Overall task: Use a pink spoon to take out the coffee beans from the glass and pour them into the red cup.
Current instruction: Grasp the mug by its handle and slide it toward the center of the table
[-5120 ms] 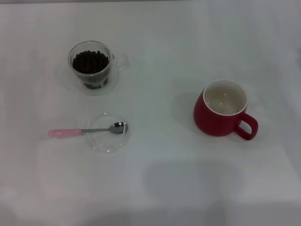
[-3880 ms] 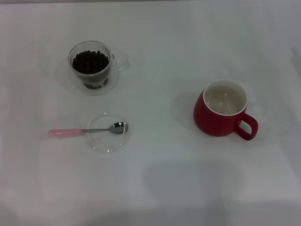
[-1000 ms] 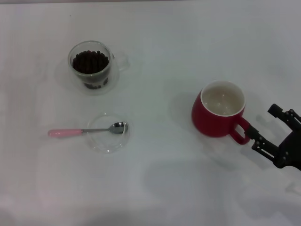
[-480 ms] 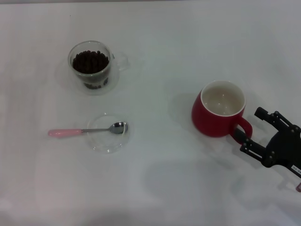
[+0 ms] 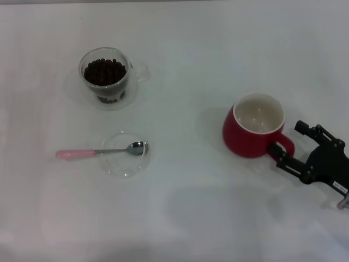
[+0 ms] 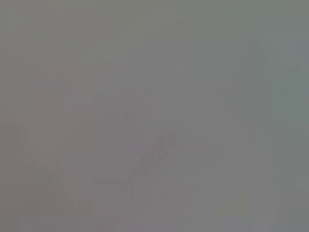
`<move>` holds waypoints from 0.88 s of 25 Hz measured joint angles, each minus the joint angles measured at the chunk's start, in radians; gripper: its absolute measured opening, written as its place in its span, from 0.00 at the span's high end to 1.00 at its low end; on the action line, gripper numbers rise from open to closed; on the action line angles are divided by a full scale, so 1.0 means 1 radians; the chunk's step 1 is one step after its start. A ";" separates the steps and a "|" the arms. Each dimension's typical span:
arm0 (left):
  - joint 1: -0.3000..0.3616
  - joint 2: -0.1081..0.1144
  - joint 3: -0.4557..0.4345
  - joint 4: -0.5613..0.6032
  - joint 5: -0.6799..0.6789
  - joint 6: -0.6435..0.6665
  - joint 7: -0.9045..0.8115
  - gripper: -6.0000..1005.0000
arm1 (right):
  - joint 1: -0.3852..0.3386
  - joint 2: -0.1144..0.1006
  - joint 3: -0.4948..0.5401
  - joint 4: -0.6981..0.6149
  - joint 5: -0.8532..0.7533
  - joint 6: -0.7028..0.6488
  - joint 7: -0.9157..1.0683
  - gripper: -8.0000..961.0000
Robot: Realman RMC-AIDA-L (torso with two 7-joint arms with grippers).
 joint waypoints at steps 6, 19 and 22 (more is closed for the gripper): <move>0.003 0.000 -0.002 0.000 -0.001 0.000 0.000 0.13 | 0.006 -0.003 0.001 -0.033 0.054 0.065 0.000 0.09; 0.003 0.002 -0.006 0.007 -0.003 -0.005 0.000 0.13 | 0.038 -0.011 0.002 -0.068 0.164 0.150 -0.010 0.14; -0.002 0.003 -0.006 0.009 -0.004 -0.009 0.001 0.13 | 0.040 -0.011 0.001 -0.101 0.167 0.196 -0.011 0.16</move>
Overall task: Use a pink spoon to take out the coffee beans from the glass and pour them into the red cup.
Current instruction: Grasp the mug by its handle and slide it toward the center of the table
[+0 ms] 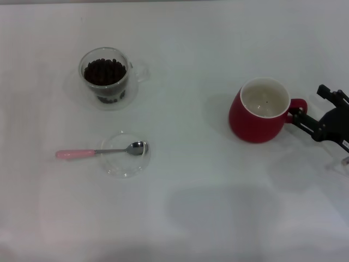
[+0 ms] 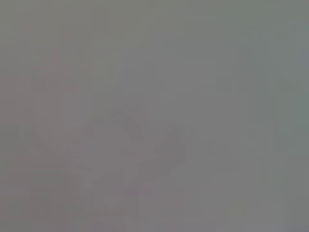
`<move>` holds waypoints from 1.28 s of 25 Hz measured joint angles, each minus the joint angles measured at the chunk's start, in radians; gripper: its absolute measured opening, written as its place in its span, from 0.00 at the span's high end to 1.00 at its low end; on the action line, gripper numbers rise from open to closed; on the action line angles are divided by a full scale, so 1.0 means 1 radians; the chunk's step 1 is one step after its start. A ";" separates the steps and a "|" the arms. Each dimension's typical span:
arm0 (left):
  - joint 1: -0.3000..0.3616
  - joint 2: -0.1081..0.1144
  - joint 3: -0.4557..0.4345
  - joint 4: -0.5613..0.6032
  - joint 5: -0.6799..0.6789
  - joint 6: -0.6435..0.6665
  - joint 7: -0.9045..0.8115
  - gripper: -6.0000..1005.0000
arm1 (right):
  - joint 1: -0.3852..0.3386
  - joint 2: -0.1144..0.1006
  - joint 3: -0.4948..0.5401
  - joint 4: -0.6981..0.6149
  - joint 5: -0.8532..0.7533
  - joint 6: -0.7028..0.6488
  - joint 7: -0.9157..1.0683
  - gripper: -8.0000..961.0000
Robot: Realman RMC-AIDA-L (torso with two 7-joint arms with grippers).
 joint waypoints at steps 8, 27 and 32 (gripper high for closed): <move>-0.004 0.004 -0.001 0.004 -0.003 -0.003 0.004 0.13 | 0.003 0.003 -0.001 -0.023 0.000 0.027 0.000 0.21; -0.006 0.001 -0.003 0.018 -0.004 -0.003 0.003 0.13 | -0.008 0.001 -0.022 -0.018 -0.010 0.012 -0.013 0.55; 0.001 0.000 -0.003 0.015 -0.004 -0.003 0.001 0.13 | -0.008 0.001 -0.032 -0.016 -0.010 -0.008 -0.034 0.62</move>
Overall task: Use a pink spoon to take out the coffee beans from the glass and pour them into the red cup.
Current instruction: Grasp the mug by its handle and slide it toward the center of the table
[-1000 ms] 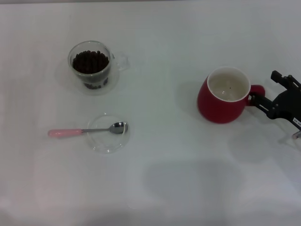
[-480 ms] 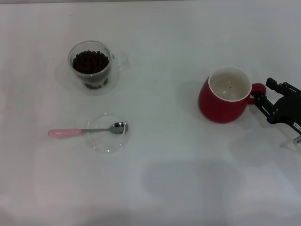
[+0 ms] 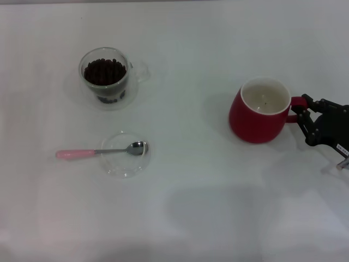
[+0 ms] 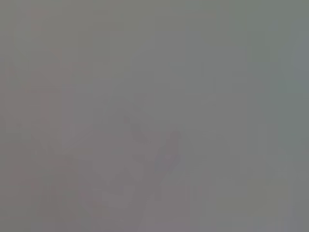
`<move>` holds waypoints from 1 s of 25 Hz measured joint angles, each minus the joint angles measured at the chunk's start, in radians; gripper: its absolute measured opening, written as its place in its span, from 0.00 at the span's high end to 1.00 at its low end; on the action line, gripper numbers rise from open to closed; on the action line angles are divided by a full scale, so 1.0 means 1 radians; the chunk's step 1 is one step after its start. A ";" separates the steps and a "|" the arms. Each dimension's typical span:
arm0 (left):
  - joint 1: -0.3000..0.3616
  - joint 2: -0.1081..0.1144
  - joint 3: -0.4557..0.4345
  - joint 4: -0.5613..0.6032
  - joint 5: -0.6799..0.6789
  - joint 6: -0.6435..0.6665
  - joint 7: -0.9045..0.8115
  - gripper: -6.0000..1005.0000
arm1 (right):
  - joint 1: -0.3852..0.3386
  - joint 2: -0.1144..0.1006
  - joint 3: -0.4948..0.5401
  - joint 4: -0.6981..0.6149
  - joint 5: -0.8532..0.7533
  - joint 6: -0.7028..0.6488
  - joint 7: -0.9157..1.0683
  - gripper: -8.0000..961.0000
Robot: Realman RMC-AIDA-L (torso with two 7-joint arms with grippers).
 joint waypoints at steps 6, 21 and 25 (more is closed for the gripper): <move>0.009 -0.001 0.000 0.002 0.000 0.003 -0.002 0.13 | 0.007 0.000 -0.034 -0.008 -0.001 -0.001 0.000 0.80; 0.016 -0.001 -0.002 0.006 -0.009 0.003 -0.002 0.13 | 0.011 0.000 -0.187 -0.075 -0.001 -0.010 -0.006 0.81; 0.018 0.000 -0.002 0.007 -0.009 0.003 -0.002 0.13 | 0.012 0.000 -0.217 -0.086 -0.001 -0.010 -0.015 0.81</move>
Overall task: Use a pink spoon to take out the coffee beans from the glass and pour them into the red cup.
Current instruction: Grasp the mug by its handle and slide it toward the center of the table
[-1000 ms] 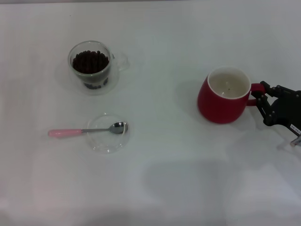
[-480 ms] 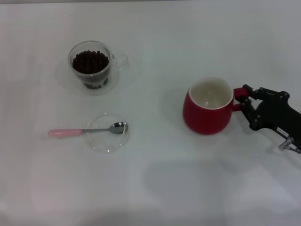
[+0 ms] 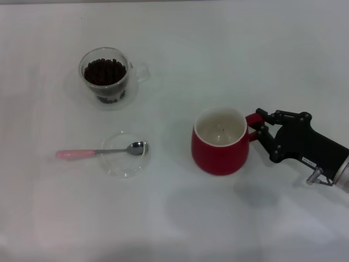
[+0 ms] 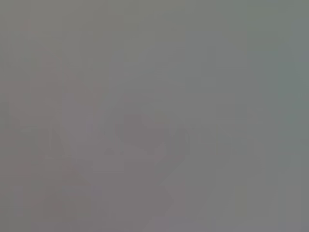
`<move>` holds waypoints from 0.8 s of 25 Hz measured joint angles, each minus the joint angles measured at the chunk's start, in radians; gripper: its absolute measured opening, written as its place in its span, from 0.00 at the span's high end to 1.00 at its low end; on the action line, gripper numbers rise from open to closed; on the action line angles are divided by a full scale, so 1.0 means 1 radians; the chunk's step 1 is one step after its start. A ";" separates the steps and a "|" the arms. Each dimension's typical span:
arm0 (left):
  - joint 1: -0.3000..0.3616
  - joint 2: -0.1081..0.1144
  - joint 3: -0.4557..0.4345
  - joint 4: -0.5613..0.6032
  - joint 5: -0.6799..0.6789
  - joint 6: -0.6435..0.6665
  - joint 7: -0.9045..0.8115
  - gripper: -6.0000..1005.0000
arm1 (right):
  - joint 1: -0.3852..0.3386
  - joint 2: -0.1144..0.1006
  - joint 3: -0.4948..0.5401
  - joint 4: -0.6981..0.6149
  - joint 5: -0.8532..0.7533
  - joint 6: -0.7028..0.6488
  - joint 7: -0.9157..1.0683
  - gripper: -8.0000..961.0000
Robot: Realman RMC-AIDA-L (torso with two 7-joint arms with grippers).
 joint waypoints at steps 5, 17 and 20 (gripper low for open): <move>0.000 0.000 0.000 0.000 0.000 0.001 0.000 0.13 | 0.000 0.001 -0.030 -0.009 0.000 0.000 -0.019 0.81; 0.008 -0.001 0.000 -0.002 0.000 0.005 0.000 0.13 | -0.001 -0.003 -0.043 0.000 -0.003 0.004 -0.071 0.73; 0.009 -0.001 0.000 -0.003 0.000 0.005 0.000 0.13 | -0.002 -0.005 -0.042 0.000 -0.002 0.006 -0.072 0.62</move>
